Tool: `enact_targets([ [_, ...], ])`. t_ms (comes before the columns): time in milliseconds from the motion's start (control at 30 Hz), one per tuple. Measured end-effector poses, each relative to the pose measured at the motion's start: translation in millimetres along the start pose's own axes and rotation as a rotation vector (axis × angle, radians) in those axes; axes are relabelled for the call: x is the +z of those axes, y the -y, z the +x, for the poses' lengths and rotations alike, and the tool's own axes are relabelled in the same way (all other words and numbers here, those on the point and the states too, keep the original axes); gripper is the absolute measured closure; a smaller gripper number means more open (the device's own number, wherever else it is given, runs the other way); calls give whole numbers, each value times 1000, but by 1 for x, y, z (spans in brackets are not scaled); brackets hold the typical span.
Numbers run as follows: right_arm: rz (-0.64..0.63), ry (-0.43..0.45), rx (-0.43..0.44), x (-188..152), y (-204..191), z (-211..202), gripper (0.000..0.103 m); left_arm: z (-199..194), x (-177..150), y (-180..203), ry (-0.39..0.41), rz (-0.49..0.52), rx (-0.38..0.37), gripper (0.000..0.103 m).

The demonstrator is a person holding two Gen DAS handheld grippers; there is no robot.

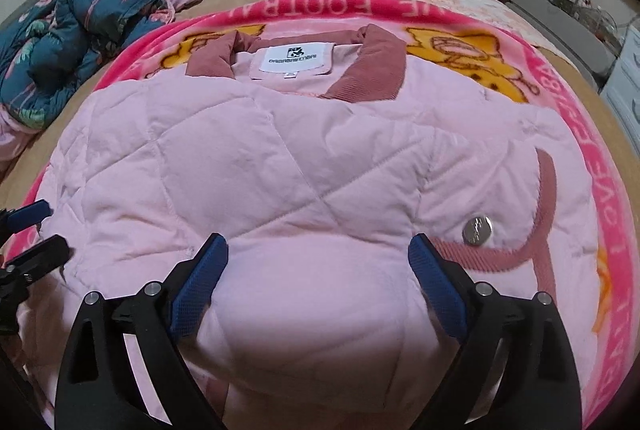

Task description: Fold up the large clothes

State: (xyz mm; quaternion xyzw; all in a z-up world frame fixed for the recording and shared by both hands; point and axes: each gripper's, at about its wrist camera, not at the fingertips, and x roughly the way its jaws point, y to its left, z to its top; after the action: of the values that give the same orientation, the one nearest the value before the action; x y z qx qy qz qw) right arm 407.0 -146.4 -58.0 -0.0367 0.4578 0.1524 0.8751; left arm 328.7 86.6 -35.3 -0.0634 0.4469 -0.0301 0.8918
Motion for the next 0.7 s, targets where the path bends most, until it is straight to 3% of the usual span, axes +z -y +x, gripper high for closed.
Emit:
enact_targets([
  [400, 52, 5, -18, -26, 7, -27, 11, -47, -13, 0, 55, -20, -23, 9],
  [700, 69, 63, 22, -51, 7, -74, 6, -80, -26, -1, 101, -13, -21, 9],
])
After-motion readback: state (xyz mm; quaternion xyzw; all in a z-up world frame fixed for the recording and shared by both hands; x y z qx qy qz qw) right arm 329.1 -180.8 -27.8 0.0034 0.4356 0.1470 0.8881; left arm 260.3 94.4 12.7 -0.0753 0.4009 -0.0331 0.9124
